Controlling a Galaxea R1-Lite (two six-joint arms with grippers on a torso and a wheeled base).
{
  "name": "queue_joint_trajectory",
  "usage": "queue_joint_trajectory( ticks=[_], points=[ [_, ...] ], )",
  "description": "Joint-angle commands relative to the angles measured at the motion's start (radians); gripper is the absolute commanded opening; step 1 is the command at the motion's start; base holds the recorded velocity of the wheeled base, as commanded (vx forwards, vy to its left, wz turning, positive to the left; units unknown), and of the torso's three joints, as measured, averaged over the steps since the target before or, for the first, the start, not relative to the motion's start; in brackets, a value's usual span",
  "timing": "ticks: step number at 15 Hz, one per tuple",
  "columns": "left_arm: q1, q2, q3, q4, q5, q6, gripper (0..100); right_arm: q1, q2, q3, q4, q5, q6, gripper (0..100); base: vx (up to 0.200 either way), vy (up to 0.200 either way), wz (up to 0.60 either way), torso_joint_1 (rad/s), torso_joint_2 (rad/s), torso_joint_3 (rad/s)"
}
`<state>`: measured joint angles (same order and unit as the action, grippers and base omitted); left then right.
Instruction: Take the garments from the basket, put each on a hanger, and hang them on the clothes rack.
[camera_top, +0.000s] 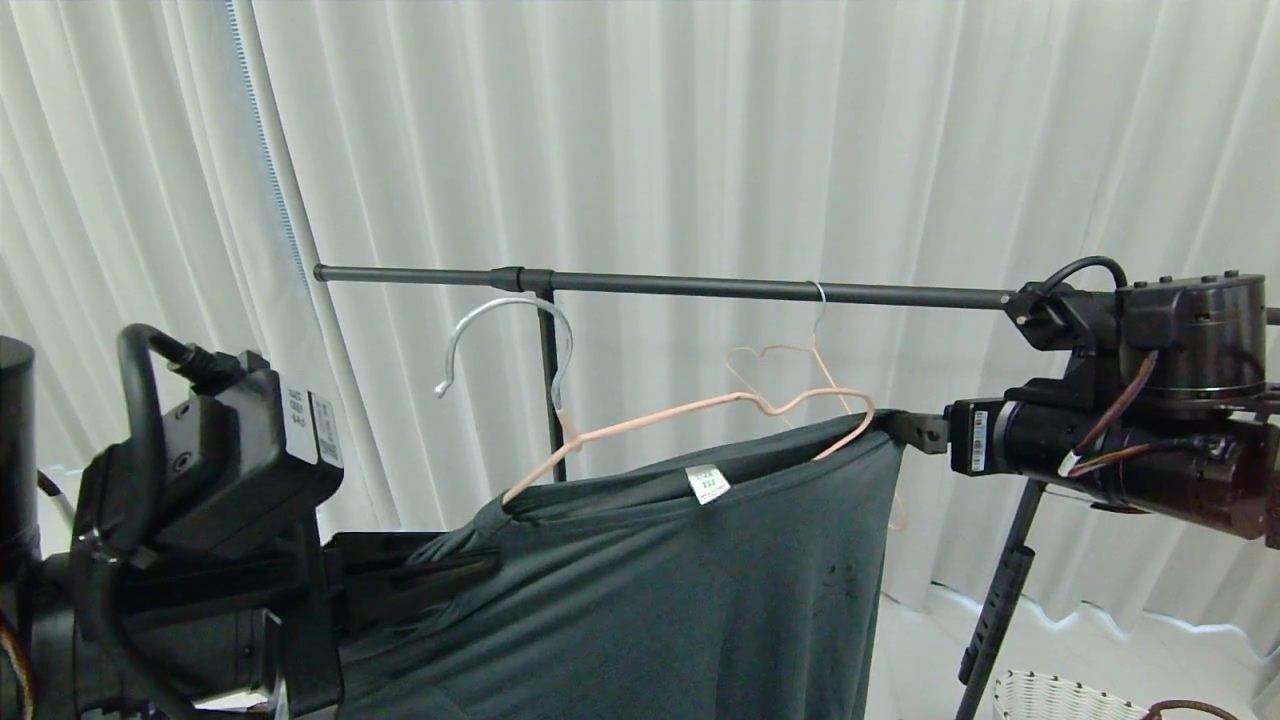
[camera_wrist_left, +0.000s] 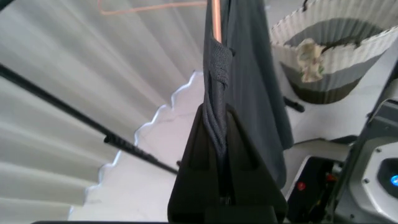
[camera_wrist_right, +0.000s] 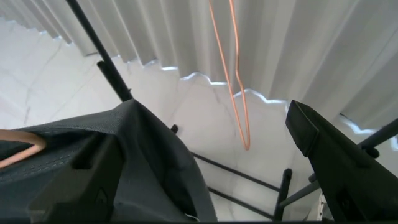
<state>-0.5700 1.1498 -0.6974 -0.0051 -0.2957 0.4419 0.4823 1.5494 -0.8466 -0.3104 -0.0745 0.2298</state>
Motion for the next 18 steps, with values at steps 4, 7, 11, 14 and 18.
queue_joint_trajectory(
  ticks=[4,7,11,14,18],
  points=[
    [0.016,0.042,0.041,0.001,0.000,0.083,0,-0.005,-0.017,-0.023,0.014,0.033,-0.021,100,0.000,0.000,0.00,0.000,0.00,0.000],
    [0.016,0.091,0.035,0.001,0.006,0.097,0,-0.002,-0.048,-0.032,0.048,0.039,-0.029,100,0.000,0.000,0.00,0.000,0.00,0.000],
    [0.016,0.176,0.021,-0.001,0.052,0.164,0,0.013,-0.101,-0.074,0.136,0.082,-0.061,100,0.000,0.000,0.00,0.000,0.00,0.000],
    [0.016,0.226,-0.008,-0.001,0.112,0.166,0,0.048,-0.144,-0.077,0.186,0.088,-0.067,100,0.000,0.000,0.00,0.000,0.00,0.000],
    [0.016,0.271,-0.024,-0.003,0.193,0.161,0,0.119,-0.193,-0.081,0.249,0.096,-0.067,100,0.000,0.000,0.00,0.000,0.00,0.000]
  ],
)
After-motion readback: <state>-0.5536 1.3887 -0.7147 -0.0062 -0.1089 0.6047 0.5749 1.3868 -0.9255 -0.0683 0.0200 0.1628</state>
